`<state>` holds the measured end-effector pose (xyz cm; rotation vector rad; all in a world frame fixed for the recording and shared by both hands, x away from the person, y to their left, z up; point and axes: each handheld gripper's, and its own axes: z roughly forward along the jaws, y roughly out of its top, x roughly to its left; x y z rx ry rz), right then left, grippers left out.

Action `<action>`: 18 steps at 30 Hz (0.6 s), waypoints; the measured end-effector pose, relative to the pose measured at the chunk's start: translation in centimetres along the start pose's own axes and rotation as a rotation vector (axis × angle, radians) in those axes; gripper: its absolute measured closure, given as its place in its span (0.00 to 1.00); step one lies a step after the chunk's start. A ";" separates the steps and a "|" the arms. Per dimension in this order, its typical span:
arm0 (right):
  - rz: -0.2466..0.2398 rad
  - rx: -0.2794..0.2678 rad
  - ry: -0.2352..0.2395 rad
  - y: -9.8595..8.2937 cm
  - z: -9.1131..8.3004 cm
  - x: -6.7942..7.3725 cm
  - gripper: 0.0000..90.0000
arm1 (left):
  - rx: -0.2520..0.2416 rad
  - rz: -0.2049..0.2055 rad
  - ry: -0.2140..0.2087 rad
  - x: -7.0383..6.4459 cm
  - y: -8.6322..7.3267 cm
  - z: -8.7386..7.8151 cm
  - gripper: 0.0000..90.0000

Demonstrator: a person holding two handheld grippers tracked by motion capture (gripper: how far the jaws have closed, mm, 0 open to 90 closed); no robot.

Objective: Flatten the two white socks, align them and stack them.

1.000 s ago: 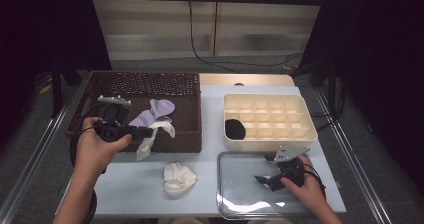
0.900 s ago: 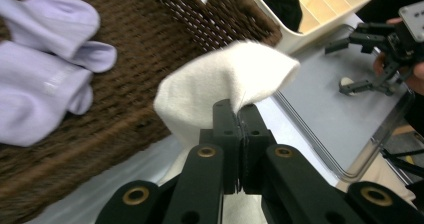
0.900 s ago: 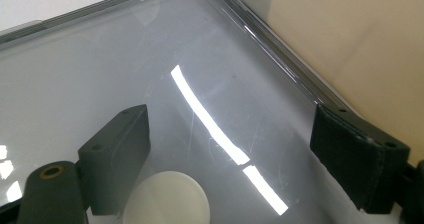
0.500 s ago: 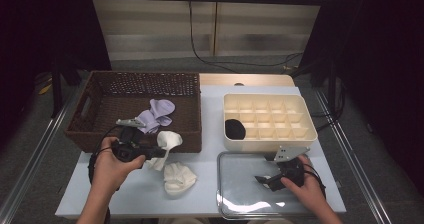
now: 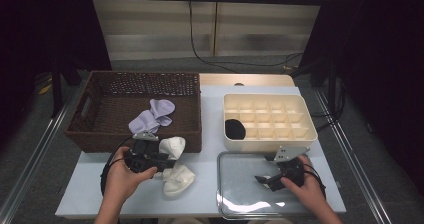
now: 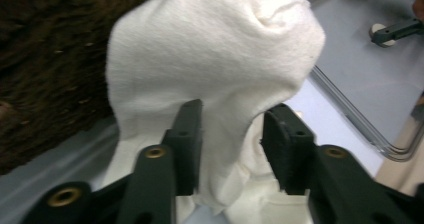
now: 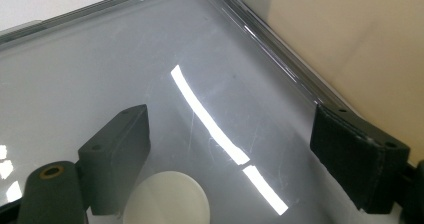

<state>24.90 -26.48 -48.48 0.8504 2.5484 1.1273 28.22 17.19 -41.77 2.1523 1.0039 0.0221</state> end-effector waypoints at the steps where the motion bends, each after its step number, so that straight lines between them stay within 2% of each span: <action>1: 0.000 0.000 0.000 0.0 0.0 0.0 0.18 | 0.003 0.004 0.016 0.2 -0.2 -0.2 0.57; 2: 0.000 0.002 0.002 0.0 0.0 0.0 0.18 | 0.008 0.016 0.024 0.3 -0.3 -0.4 0.57; 6: 0.000 0.002 0.002 0.0 0.0 0.0 0.18 | -0.025 -0.007 0.020 0.8 -0.8 -1.2 0.51; 8: 0.000 0.001 0.002 0.0 0.0 0.0 0.18 | -0.030 -0.024 0.034 1.3 -1.1 -1.4 0.48; 9: 0.000 0.001 0.001 0.0 0.0 0.0 0.18 | -0.043 -0.032 0.033 1.4 -1.3 -1.4 0.46; 13: 0.000 0.001 0.000 0.0 0.0 0.0 0.18 | -0.038 -0.053 0.038 1.9 -1.7 -1.3 0.44; 15: 0.000 0.001 0.000 0.0 0.0 0.0 0.18 | -0.039 -0.055 0.023 2.0 -1.9 -1.1 0.44; 18: 0.001 0.001 -0.001 0.0 0.0 0.0 0.18 | -0.036 -0.050 0.032 2.0 -1.9 -0.9 0.44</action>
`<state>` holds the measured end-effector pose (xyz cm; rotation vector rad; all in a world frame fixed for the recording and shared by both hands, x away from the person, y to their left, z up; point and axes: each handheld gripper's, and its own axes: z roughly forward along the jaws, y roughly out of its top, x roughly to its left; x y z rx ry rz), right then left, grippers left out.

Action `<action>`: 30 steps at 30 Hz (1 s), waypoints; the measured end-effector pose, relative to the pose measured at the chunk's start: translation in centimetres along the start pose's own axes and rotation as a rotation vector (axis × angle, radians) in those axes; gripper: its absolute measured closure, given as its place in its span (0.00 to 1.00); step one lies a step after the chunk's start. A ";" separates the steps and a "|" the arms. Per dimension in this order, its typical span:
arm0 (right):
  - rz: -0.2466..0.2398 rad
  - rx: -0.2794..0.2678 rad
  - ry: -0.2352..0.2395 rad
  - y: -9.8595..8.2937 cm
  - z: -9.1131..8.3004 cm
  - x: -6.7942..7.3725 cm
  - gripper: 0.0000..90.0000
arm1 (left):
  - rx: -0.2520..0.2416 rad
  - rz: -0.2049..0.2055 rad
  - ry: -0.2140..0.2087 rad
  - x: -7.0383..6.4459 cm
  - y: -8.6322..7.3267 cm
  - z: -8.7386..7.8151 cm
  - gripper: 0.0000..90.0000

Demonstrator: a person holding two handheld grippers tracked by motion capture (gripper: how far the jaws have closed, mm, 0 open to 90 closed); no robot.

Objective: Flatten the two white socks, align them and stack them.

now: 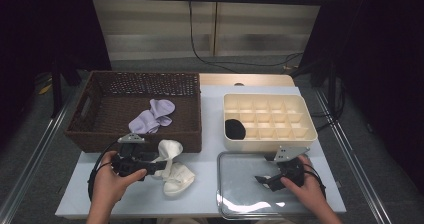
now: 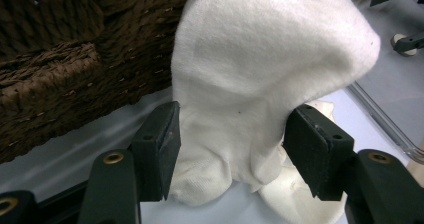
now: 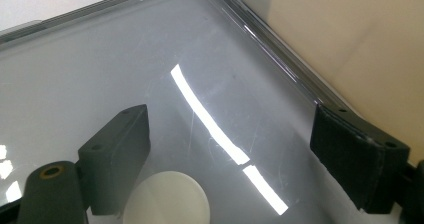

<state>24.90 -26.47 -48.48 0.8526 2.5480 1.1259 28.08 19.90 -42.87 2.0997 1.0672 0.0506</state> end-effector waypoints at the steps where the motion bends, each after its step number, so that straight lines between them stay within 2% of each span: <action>1: 0.001 0.000 -0.001 0.0 0.0 0.0 0.18 | -0.010 -0.013 -0.005 0.1 0.0 0.1 0.44; 2: -0.001 0.000 -0.002 0.0 0.0 0.0 0.18 | -0.010 -0.013 -0.005 0.1 0.0 0.1 0.45; 3: 0.000 -0.001 -0.003 0.0 0.0 0.0 0.18 | -0.036 -0.016 -0.022 0.0 -0.1 0.4 0.47; 4: 0.000 -0.001 -0.003 0.0 0.0 0.0 0.18 | -0.036 -0.016 -0.022 0.0 -0.1 0.4 0.53; 5: 0.002 0.000 -0.004 0.0 0.0 0.0 0.18 | -0.038 0.004 -0.034 -0.3 -0.2 0.9 0.59; 6: 0.006 0.001 -0.005 0.0 0.0 0.1 0.18 | -0.043 0.011 -0.025 -0.4 -0.1 1.2 0.63; 7: 0.003 0.001 -0.003 0.0 0.0 0.0 0.18 | -0.023 0.013 -0.031 -0.6 -0.1 1.5 0.74; 9: 0.004 0.000 -0.005 0.0 0.0 0.0 0.18 | -0.009 0.012 -0.050 -1.0 0.0 2.2 0.78; 11: 0.003 0.000 -0.004 0.0 0.0 0.0 0.18 | 0.032 0.022 -0.059 -1.5 0.1 2.9 0.84; 13: 0.002 0.000 -0.004 0.0 0.0 0.0 0.18 | 0.040 0.051 -0.042 -2.2 0.2 3.5 0.85; 14: 0.002 0.000 -0.004 0.0 0.0 0.0 0.18 | 0.040 0.051 -0.042 -2.2 0.2 3.5 0.85; 16: 0.001 0.000 -0.006 0.0 0.0 0.0 0.18 | 0.058 0.075 -0.057 -2.8 0.4 4.2 0.85; 19: 0.002 0.000 -0.007 0.0 0.0 0.1 0.18 | 0.056 0.078 -0.070 -3.0 0.5 4.3 0.80; 20: 0.001 -0.001 -0.007 0.0 0.0 0.1 0.18 | 0.054 0.088 -0.074 -3.1 0.5 4.0 0.77; 25: 0.002 0.000 -0.008 0.0 0.0 0.1 0.18 | 0.035 0.091 -0.074 -3.0 0.3 2.9 0.71; 29: 0.002 0.001 -0.009 0.1 0.1 0.1 0.18 | 0.024 0.082 -0.067 -2.6 -0.2 2.2 0.70; 30: 0.005 0.002 -0.012 0.1 0.0 0.2 0.18 | 0.036 0.078 -0.067 -2.6 -0.5 1.9 0.70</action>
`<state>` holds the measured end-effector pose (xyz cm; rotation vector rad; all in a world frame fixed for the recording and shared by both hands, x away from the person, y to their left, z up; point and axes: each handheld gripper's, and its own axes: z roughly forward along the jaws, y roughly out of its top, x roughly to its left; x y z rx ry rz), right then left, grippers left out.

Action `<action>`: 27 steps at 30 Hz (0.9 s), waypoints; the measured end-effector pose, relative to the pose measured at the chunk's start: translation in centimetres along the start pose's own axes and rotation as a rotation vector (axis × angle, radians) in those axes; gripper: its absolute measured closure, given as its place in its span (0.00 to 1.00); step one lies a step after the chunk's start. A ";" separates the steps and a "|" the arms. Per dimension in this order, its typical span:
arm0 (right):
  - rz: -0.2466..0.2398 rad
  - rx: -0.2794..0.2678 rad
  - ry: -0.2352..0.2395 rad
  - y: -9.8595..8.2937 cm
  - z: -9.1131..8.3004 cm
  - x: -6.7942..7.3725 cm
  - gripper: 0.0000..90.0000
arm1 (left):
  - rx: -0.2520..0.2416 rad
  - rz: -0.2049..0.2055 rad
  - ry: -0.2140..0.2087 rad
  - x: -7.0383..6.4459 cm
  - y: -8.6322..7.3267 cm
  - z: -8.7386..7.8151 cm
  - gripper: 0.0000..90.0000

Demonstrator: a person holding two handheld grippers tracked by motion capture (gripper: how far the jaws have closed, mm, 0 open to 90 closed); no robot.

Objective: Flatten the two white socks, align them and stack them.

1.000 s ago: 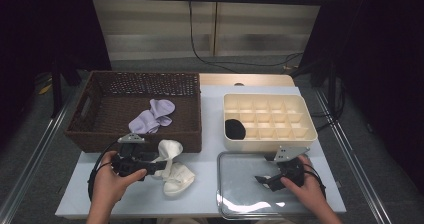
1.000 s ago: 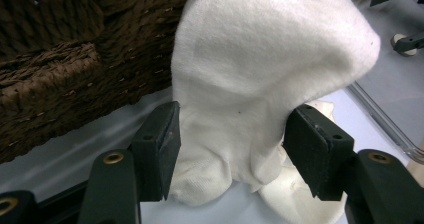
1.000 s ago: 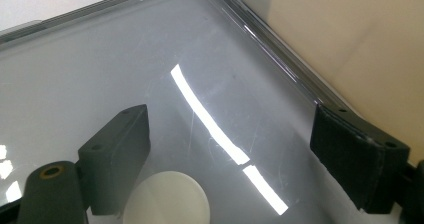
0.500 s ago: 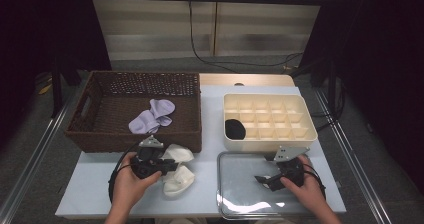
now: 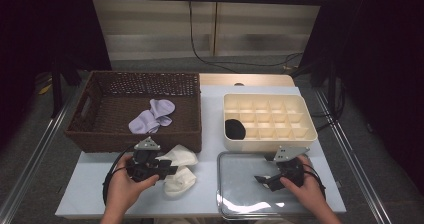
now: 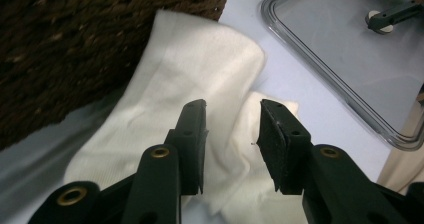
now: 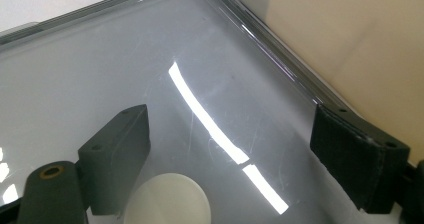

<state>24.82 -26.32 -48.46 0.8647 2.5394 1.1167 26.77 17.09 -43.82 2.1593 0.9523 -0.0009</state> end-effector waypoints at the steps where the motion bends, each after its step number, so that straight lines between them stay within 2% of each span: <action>1: 0.000 0.000 0.000 0.0 0.0 0.0 0.18 | 0.000 0.000 0.000 0.0 0.0 0.0 0.70; 2: 0.001 0.000 0.000 0.0 0.0 0.0 0.18 | 0.025 0.005 -0.006 -0.1 -0.4 -0.1 0.72; 5: 0.003 0.001 0.000 0.0 0.0 0.0 0.18 | 0.031 0.012 -0.005 -0.3 -0.8 -0.2 0.75; 6: 0.004 0.001 0.000 0.0 0.0 0.0 0.18 | 0.064 0.010 -0.006 -0.4 -1.1 0.0 0.76; 11: 0.001 0.003 0.007 0.1 0.1 -0.1 0.17 | 0.072 -0.006 -0.004 -0.2 -1.8 0.2 0.76; 13: 0.000 0.005 0.005 0.1 0.1 -0.1 0.16 | 0.079 0.027 0.015 -0.5 -2.0 0.3 0.77; 15: 0.000 0.005 0.006 0.1 0.1 -0.1 0.16 | 0.098 0.043 0.009 -0.7 -2.0 0.8 0.77; 22: -0.002 0.003 0.005 0.1 0.2 -0.1 0.16 | 0.115 0.075 0.031 -1.1 -1.8 1.3 0.76; 23: -0.001 0.004 0.005 0.1 0.1 -0.1 0.16 | 0.102 0.089 0.023 -1.4 -1.4 0.8 0.76; 25: -0.001 0.004 0.005 0.1 0.1 -0.1 0.16 | 0.072 0.069 -0.012 -1.5 -1.0 0.6 0.75; 27: 0.000 0.004 0.005 0.1 0.1 -0.1 0.16 | 0.067 0.074 -0.016 -1.6 -0.9 0.6 0.74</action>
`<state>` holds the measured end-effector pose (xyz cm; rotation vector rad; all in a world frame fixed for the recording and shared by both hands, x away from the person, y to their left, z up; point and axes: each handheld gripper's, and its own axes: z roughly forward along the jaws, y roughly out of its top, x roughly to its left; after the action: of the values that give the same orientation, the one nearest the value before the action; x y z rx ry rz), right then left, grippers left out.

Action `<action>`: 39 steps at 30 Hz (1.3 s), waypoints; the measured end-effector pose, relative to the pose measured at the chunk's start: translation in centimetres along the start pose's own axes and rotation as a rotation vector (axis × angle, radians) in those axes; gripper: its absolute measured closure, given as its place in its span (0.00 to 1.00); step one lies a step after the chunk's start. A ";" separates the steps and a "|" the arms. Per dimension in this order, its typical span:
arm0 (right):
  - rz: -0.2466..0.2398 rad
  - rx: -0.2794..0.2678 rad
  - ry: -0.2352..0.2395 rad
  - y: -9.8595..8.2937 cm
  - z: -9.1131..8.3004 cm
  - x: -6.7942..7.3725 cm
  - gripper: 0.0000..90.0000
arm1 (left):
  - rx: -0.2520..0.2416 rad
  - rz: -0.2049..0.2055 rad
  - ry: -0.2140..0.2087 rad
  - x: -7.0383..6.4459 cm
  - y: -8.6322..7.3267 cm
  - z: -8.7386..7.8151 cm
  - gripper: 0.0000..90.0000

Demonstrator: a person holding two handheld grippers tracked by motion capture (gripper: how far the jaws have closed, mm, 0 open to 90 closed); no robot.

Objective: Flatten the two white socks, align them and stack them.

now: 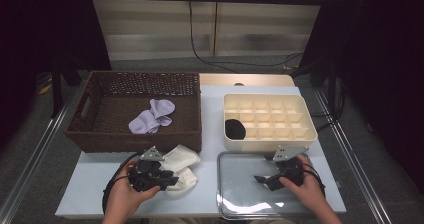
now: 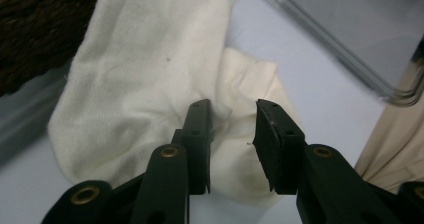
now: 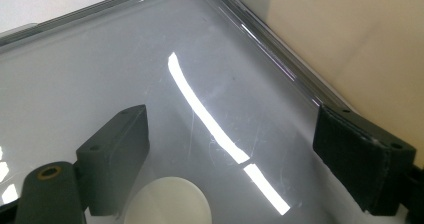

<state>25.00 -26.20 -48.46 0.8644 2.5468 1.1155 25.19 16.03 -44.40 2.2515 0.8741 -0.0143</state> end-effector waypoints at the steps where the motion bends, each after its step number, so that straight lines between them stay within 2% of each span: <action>1: 0.000 0.000 0.000 0.0 0.0 0.0 0.16 | 0.002 0.013 0.002 -0.1 0.1 0.2 0.74; 5: 0.000 0.000 0.000 0.0 0.0 0.0 0.16 | -0.014 0.017 -0.026 -0.5 0.7 0.9 0.72; 6: 0.000 -0.001 0.000 0.0 0.0 0.0 0.16 | -0.009 0.033 -0.036 -0.7 1.0 1.4 0.71; 9: 0.000 -0.001 0.000 0.0 0.0 0.0 0.16 | 0.025 0.048 -0.027 -0.8 1.0 2.4 0.71; 12: 0.000 0.000 0.000 0.0 0.0 0.0 0.16 | 0.040 0.087 -0.021 -0.8 1.0 2.9 0.71; 18: -0.001 0.000 0.000 0.0 0.0 0.0 0.16 | 0.008 0.095 -0.036 -0.6 0.5 3.6 0.75; 23: 0.004 -0.001 -0.003 0.0 0.0 0.1 0.16 | 0.006 0.106 -0.015 -0.8 0.4 3.7 0.79; 26: 0.004 0.002 -0.005 0.1 0.0 0.1 0.16 | -0.004 0.066 -0.001 -0.7 0.4 3.8 0.85; 27: 0.004 0.002 -0.005 0.1 0.0 0.1 0.16 | -0.004 0.066 -0.001 -0.7 0.4 3.8 0.88; 28: 0.003 0.001 -0.008 0.1 0.0 0.1 0.16 | 0.016 0.060 0.011 -0.9 0.6 3.8 0.91; 29: 0.003 0.001 -0.008 0.1 0.0 0.1 0.16 | 0.016 0.060 0.011 -0.9 0.6 3.8 0.93; 30: 0.007 0.000 -0.012 0.1 0.0 0.2 0.16 | 0.044 0.065 0.020 -1.0 1.0 3.8 0.94; 33: 0.008 0.000 -0.016 0.1 0.0 0.2 0.16 | 0.061 0.053 0.027 -1.2 1.4 3.8 0.96; 35: 0.006 0.002 -0.015 0.1 0.0 0.4 0.16 | 0.048 0.040 0.015 -1.1 1.5 3.8 0.96; 38: -0.010 0.002 0.001 0.2 0.2 0.7 0.16 | -0.040 -0.039 -0.020 -0.6 2.1 3.2 0.96; 39: -0.010 0.002 0.001 0.2 0.2 0.7 0.16 | -0.040 -0.039 -0.020 -0.6 2.1 3.2 0.96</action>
<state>24.64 -25.54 -48.41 0.8512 2.5507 1.1111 26.76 12.61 -45.36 2.1934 0.8992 -0.0367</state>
